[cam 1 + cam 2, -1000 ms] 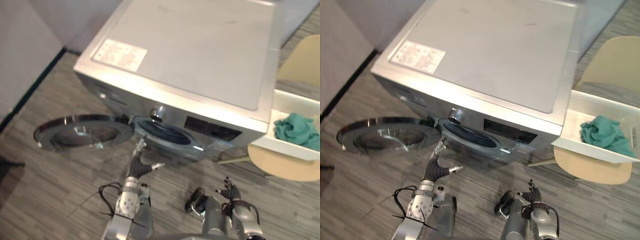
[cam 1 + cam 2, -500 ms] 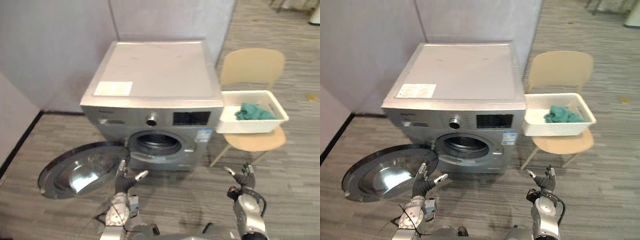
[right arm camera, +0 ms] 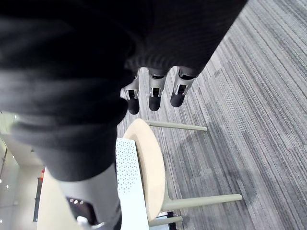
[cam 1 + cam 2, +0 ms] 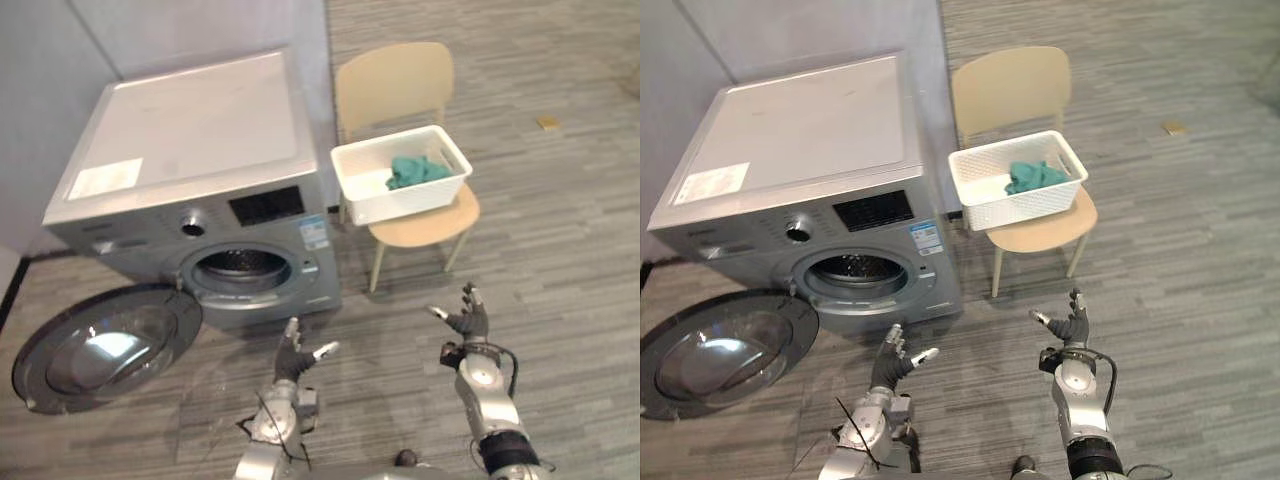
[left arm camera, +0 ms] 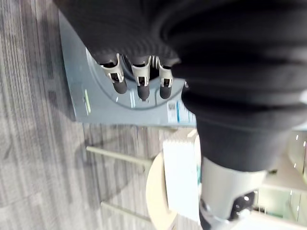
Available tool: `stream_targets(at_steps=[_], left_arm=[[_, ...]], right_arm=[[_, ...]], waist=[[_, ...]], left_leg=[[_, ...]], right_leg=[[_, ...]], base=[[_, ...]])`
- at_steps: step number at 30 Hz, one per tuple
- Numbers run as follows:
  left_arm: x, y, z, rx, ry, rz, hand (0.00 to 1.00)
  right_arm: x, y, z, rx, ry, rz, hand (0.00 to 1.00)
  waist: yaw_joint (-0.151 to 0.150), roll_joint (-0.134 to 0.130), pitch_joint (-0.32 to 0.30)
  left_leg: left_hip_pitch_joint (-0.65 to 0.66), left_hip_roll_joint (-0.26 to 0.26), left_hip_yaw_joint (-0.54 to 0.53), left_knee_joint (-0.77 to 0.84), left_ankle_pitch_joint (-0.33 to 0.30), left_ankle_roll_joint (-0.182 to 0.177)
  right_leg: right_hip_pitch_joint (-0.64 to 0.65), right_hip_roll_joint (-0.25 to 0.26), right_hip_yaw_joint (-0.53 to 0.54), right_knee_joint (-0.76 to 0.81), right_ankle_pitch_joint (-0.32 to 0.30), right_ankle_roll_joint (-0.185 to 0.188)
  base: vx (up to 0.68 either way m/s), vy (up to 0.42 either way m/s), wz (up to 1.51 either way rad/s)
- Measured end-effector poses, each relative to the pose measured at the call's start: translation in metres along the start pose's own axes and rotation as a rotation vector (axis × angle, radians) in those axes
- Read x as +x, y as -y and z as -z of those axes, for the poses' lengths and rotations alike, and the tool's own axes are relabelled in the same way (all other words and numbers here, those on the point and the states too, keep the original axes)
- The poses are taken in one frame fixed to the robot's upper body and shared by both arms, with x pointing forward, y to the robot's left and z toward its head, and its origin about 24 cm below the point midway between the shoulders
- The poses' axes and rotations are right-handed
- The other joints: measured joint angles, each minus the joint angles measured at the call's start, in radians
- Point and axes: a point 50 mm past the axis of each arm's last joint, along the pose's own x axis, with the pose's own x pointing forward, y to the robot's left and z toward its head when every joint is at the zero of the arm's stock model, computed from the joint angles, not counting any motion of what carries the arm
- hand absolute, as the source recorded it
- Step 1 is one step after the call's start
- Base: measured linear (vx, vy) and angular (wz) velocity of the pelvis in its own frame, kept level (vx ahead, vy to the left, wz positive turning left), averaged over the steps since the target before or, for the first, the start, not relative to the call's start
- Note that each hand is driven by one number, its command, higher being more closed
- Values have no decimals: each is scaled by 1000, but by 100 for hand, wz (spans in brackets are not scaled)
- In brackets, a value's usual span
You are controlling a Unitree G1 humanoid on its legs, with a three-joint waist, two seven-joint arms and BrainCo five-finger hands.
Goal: Pick up the laundry basket with both hands and put the clothes into the washing machine.
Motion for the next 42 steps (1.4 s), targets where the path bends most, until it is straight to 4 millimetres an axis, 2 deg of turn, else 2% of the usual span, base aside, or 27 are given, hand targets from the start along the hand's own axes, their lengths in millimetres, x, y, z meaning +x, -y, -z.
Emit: stream_targets(at_steps=[2, 4, 6, 7, 9, 12, 13, 15, 16, 17, 19, 20, 21, 22, 23, 24, 26, 29, 32, 33, 34, 35, 37, 38, 39, 40, 42], left_arm=[[0, 2, 0, -8, -3, 21, 0], [0, 5, -1, -11, 2, 38, 0], [4, 9, -5, 1, 17, 57, 0], [6, 10, -8, 19, 26, 67, 0], [7, 9, -9, 35, 28, 67, 0], [9, -2, -14, 55, 46, 21, 0], [10, -11, -16, 56, 52, -19, 0], [11, -19, -17, 59, 53, -50, 0], [11, -23, -16, 60, 49, -64, 0], [10, -24, -14, 55, 38, -72, 0], [8, -27, -12, 58, 30, -81, 0], [7, -28, -12, 53, 31, -87, 0], [6, -27, -10, 48, 25, -88, 0], [9, -26, -13, 50, 33, -82, 0], [8, -27, -12, 52, 31, -84, 0], [8, -28, -11, 52, 28, -90, 0], [7, -29, -10, 40, 24, -105, 0], [10, -29, -5, 16, -3, -131, 0], [12, -31, 1, 20, -30, -146, 0], [12, -34, 5, 20, -45, -155, 0], [9, -37, 8, 16, -61, -169, 0], [7, -42, 13, 12, -81, -190, 0], [-1, -58, 23, 19, -122, -244, 0], [-3, -61, 25, 15, -132, -261, 0], [-3, -61, 25, 12, -131, -259, 0], [-3, -59, 25, 2, -131, -260, 0], [-6, -62, 28, -3, -140, -274, 0]], right_arm=[[-3, 0, 4, -3, -12, -6, 0], [-6, 1, 7, 3, -20, -5, 0], [-9, -1, 2, 32, 0, -7, 0], [-13, -5, 0, 53, 10, -22, 0], [-23, -13, -3, 71, 30, -69, 0], [-41, -41, -10, 157, 54, -174, 0], [-46, -57, -12, 197, 46, -229, 0], [-53, -71, -11, 219, 35, -283, 0], [-54, -74, -12, 225, 35, -303, 0], [-53, -72, -11, 231, 31, -307, 0], [-51, -67, -8, 238, 23, -293, 0], [-48, -61, -2, 250, 2, -268, 0], [-46, -56, 1, 255, -11, -252, 0], [-44, -49, 7, 261, -39, -225, 0], [-44, -44, 15, 260, -69, -206, 0], [-44, -43, 20, 259, -92, -202, 0], [-41, -41, 26, 229, -115, -204, 0], [-41, -41, 27, 225, -118, -208, 0], [-41, -44, 32, 218, -140, -231, 0], [-43, -46, 39, 212, -169, -250, 0], [-45, -47, 43, 207, -184, -259, 0], [-46, -49, 45, 201, -197, -270, 0], [-49, -52, 48, 201, -208, -297, 0], [-48, -50, 47, 203, -204, -296, 0], [-46, -47, 46, 197, -200, -289, 0], [-43, -43, 45, 181, -191, -286, 0], [-41, -45, 42, 184, -183, -295, 0]], waist=[[-6, 11, -1], [-49, 30, -1], [-59, 48, 4], [-56, 31, 17], [-55, 19, 25], [-50, -14, 38], [-52, -31, 38], [-46, -40, 40], [-43, -51, 45], [-48, -51, 49], [-53, -58, 47], [-49, -59, 32], [-50, -46, 35], [-57, -65, 30], [-54, -69, 28], [-49, -68, 28], [-46, -41, 28], [-51, -21, 20], [-55, -22, 20], [-51, -22, 20], [-50, -17, 22], [-47, -16, 23], [-30, -21, 31], [-18, -33, 40], [-10, -32, 39], [4, -39, 46], [22, -52, 65]], left_leg=[[31, -42, -31, 3, -65, -6], [77, -59, -48, -103, -73, 13], [116, -59, -23, -185, -85, 35], [128, -69, 8, -196, -78, 45], [148, -71, 36, -196, -82, 52], [191, -56, 120, -165, -106, 82], [191, -55, 164, -143, -114, 90], [191, -38, 212, -122, -128, 93], [190, -30, 238, -88, -151, 84], [188, -18, 252, -44, -180, 76], [188, -1, 285, -22, -200, 77], [183, 28, 322, -26, -209, 71], [175, 41, 338, -27, -210, 74], [169, 48, 357, -19, -210, 73], [171, 53, 365, 1, -215, 57], [172, 69, 370, 39, -231, 43], [192, 108, 378, 51, -232, 39], [244, 125, 413, 10, -222, 20], [274, 158, 434, 47, -220, 17], [272, 199, 430, 124, -220, 19], [261, 243, 423, 216, -215, 28], [241, 296, 420, 325, -198, 104], [135, 398, 347, 607, -87, 320], [35, 351, 227, 703, -147, 234], [-14, 312, 188, 723, -167, 211], [-86, 230, 132, 714, -200, 171], [-168, 113, 92, 579, -216, 147]], right_leg=[[-17, 8, 37, 0, 10, -8], [-33, 14, 47, 0, 20, -2], [-58, 26, 79, -1, 42, 4], [-66, 20, 102, -4, 62, 13], [-55, 14, 103, -14, 86, 21], [-30, 2, -53, -48, 129, 10], [-27, -20, -165, -44, 87, -42], [-23, -63, -290, -3, 70, -54], [-32, -75, -314, 17, 105, -55], [-34, -63, -287, 20, 121, -24], [-51, -29, -228, 10, 140, -13], [-64, -4, -205, -54, 158, 12], [-76, -5, -208, -41, 144, -29], [-118, -40, -213, 52, 94, -90], [-115, -69, -223, 67, 91, -73], [-109, -66, -241, 63, 105, -17], [-89, -23, -266, 48, 112, -23], [-82, 8, -280, 49, 107, -31], [-72, 33, -269, 73, 56, -41], [-50, 58, -257, 68, 42, -49], [-26, 87, -247, 56, 33, -58], [-2, 121, -231, 41, 27, -68], [73, 173, -165, -22, 23, -90], [93, 176, -132, -46, 20, -95], [99, 173, -118, -57, 18, -97], [114, 165, -86, -76, 18, -98], [162, 156, -42, -109, 17, -95]], base=[[4, 19, -62], [-9, 70, -28], [-41, 134, -50], [-62, 150, -63], [-73, 119, -43], [-107, 63, -69], [-116, 20, -72], [-83, 40, -74], [-61, 21, -82], [-71, 17, -83], [-104, -34, -90], [-79, -81, -93], [0, -49, -72], [44, -3, -44], [84, 4, -46], [111, -66, -47], [139, -138, -57], [110, -89, -48], [119, -117, -45], [134, -146, -40], [120, -140, -54], [141, -172, -60], [224, -188, -81], [279, -80, -73], [303, -8, -70], [262, 14, -65], [300, 63, -67]])
